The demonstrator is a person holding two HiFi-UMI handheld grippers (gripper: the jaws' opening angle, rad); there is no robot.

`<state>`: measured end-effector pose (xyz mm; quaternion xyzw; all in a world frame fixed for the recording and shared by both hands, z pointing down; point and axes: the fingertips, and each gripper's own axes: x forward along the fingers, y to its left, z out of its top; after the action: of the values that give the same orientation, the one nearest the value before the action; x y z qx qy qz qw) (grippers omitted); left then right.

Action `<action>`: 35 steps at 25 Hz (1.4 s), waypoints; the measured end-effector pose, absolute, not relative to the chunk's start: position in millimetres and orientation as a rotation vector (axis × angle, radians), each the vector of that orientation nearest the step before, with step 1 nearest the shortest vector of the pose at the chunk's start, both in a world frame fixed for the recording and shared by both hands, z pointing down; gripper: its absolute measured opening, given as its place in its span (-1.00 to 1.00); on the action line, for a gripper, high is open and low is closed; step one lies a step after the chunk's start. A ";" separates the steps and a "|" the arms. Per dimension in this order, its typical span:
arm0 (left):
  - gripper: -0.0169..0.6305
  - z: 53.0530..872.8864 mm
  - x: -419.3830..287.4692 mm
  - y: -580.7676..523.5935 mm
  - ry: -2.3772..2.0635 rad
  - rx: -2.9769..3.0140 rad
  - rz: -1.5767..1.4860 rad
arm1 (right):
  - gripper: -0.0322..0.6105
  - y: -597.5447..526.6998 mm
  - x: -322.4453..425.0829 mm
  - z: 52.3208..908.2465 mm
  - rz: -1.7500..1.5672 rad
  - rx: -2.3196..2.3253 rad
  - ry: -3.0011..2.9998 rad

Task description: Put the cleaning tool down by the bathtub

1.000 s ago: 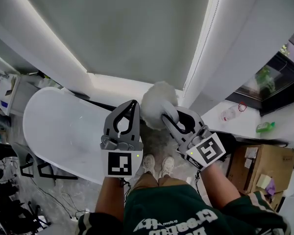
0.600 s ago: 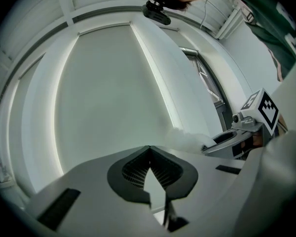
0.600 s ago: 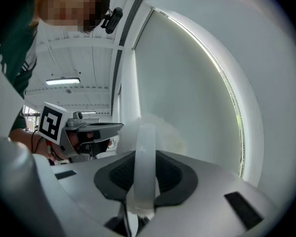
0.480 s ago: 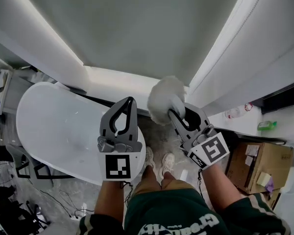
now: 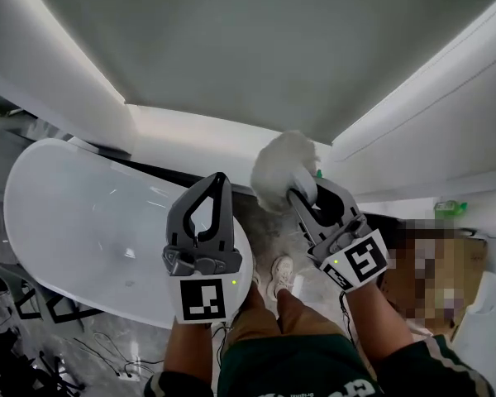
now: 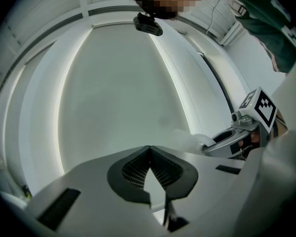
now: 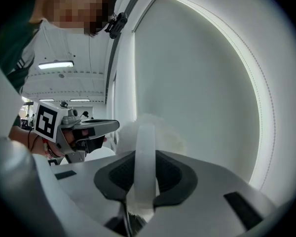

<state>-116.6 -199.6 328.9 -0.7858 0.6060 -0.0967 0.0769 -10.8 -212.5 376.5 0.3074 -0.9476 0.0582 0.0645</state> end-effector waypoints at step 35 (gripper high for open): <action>-0.92 491.4 -164.2 -237.5 1.916 -2.394 -0.314 | -0.61 -278.6 -92.9 604.7 0.188 0.625 -2.643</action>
<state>-164.2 -237.5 491.4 -0.7763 0.6214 -0.1017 0.0296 -92.9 -278.6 604.7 0.2244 -0.9496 0.0675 0.2083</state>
